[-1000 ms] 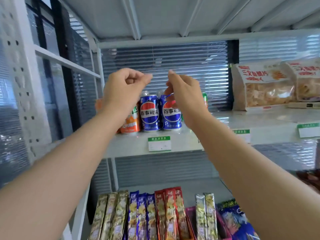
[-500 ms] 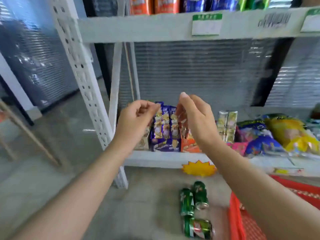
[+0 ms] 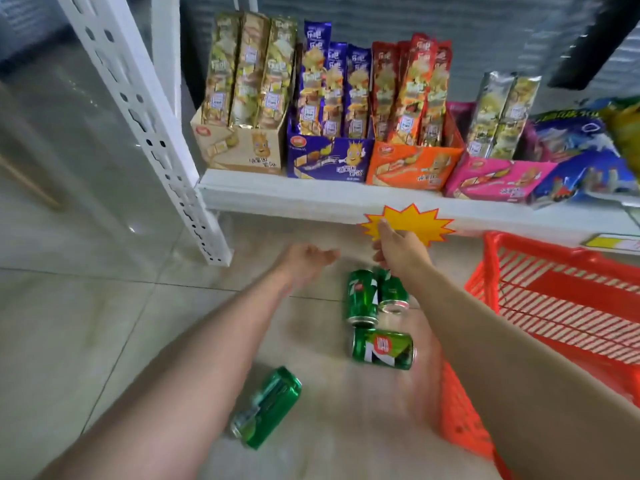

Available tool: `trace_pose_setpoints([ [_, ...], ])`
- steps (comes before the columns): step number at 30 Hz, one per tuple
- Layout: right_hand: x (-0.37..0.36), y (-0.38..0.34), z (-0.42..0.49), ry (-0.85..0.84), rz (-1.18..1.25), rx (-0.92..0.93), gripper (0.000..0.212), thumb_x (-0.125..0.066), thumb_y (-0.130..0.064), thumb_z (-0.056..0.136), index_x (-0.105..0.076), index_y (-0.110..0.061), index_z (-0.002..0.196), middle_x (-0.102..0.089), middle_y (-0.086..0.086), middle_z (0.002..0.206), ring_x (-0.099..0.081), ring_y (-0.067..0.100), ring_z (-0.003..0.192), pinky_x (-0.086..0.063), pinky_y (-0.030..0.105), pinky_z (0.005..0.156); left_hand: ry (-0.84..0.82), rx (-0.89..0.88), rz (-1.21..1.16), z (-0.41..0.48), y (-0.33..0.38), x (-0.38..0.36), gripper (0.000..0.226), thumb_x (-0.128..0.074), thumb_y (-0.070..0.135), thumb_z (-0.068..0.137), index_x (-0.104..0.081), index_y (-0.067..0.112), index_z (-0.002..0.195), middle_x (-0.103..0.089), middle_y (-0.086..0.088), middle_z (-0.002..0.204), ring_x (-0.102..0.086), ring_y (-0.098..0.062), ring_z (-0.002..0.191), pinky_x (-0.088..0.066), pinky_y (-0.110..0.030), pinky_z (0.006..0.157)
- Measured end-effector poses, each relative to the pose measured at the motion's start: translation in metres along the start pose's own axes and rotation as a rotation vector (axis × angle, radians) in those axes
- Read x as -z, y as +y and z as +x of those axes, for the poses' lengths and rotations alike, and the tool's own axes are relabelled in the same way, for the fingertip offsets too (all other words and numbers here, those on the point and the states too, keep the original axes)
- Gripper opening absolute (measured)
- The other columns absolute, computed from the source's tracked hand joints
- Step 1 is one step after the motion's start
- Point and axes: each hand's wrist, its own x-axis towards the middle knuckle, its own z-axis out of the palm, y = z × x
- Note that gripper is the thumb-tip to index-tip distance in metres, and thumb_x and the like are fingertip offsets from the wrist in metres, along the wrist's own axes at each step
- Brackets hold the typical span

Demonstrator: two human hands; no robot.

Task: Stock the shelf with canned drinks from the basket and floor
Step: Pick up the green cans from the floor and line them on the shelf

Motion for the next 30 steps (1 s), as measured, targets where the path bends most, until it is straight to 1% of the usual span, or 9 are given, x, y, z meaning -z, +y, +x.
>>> trace_pose_setpoints([
  [3, -0.003, 0.034, 0.035, -0.03, -0.107, -0.067, 0.034, -0.038, -0.027, 0.1, -0.062, -0.004, 0.106, -0.056, 0.013, 0.09, -0.059, 0.037, 0.098, -0.05, 0.045, 0.093, -0.123, 0.105, 0.185, 0.017, -0.028, -0.038, 0.049, -0.062, 0.058, 0.081, -0.052, 0.011, 0.068, -0.05, -0.009, 0.062, -0.049, -0.02, 0.058, -0.041, -0.029, 0.064],
  [5, -0.005, 0.055, 0.056, -0.053, -0.111, -0.137, 0.037, -0.039, -0.021, 0.099, -0.058, 0.003, 0.119, -0.054, 0.012, 0.096, -0.058, 0.038, 0.112, -0.047, 0.049, 0.102, -0.153, 0.141, 0.267, 0.027, -0.04, -0.059, 0.056, -0.055, 0.067, 0.08, -0.047, 0.014, 0.065, -0.047, -0.002, 0.057, -0.048, -0.018, 0.056, -0.041, -0.028, 0.061],
  [8, -0.011, 0.085, 0.075, -0.028, -0.094, -0.296, 0.031, -0.043, -0.024, 0.1, -0.062, -0.001, 0.107, -0.056, 0.013, 0.102, -0.057, 0.029, 0.101, -0.047, 0.046, 0.103, -0.141, 0.177, 0.21, 0.044, -0.049, -0.089, 0.049, -0.057, 0.061, 0.083, -0.057, 0.012, 0.075, -0.059, -0.002, 0.067, -0.056, -0.016, 0.061, -0.046, -0.027, 0.059],
  [12, -0.025, 0.114, 0.086, 0.025, 0.0, -0.46, 0.056, -0.052, -0.046, 0.097, -0.058, 0.008, 0.113, -0.061, 0.02, 0.104, -0.06, 0.035, 0.099, -0.05, 0.041, 0.086, -0.048, 0.195, 0.122, 0.064, -0.057, -0.118, 0.081, -0.073, 0.063, 0.064, -0.051, 0.008, 0.12, -0.057, -0.008, 0.114, -0.057, -0.025, 0.105, -0.048, -0.039, 0.095],
  [17, -0.025, 0.131, 0.094, 0.002, 0.136, -0.464, 0.06, -0.065, -0.053, 0.087, -0.059, 0.001, 0.112, -0.062, 0.014, 0.102, -0.055, 0.026, 0.085, -0.041, 0.035, 0.076, -0.181, 0.22, -0.218, 0.08, -0.066, -0.098, 0.028, -0.073, 0.024, 0.082, -0.053, 0.02, 0.101, -0.063, 0.0, 0.106, -0.059, -0.017, 0.095, -0.048, -0.032, 0.086],
  [21, -0.029, 0.134, 0.099, -0.008, 0.198, -0.467, 0.052, -0.074, -0.045, 0.082, -0.063, -0.001, 0.108, -0.07, 0.013, 0.104, -0.063, 0.027, 0.092, -0.048, 0.035, 0.074, -0.187, 0.211, -0.284, 0.081, -0.071, -0.077, 0.043, -0.068, 0.028, 0.086, -0.054, 0.01, 0.122, -0.064, -0.006, 0.114, -0.062, -0.019, 0.098, -0.047, -0.022, 0.067],
  [24, -0.033, 0.13, 0.099, -0.001, 0.225, -0.465, 0.045, -0.075, -0.041, 0.082, -0.06, -0.003, 0.102, -0.069, 0.013, 0.1, -0.066, 0.027, 0.089, -0.054, 0.038, 0.078, -0.209, 0.203, -0.151, 0.082, -0.069, -0.077, 0.03, -0.075, 0.039, 0.078, -0.061, 0.019, 0.096, -0.068, -0.004, 0.102, -0.065, -0.02, 0.093, -0.052, -0.03, 0.078],
  [26, -0.035, 0.128, 0.097, -0.003, 0.233, -0.463, 0.042, -0.074, -0.038, 0.084, -0.056, -0.004, 0.102, -0.067, 0.013, 0.099, -0.064, 0.027, 0.086, -0.052, 0.035, 0.068, -0.214, 0.241, -0.152, 0.082, -0.066, -0.076, 0.025, -0.079, 0.033, 0.074, -0.061, 0.02, 0.084, -0.07, -0.007, 0.098, -0.068, -0.023, 0.091, -0.054, -0.037, 0.087],
  [30, -0.036, 0.124, 0.087, -0.027, 0.192, -0.445, 0.03, -0.072, -0.026, 0.087, -0.048, -0.009, 0.084, -0.065, 0.016, 0.101, -0.063, 0.028, 0.085, -0.047, 0.033, 0.063, -0.186, 0.352, -0.224, 0.07, -0.07, -0.07, 0.031, -0.079, 0.025, 0.075, -0.056, 0.013, 0.091, -0.067, -0.012, 0.095, -0.067, -0.026, 0.087, -0.056, -0.039, 0.082],
])
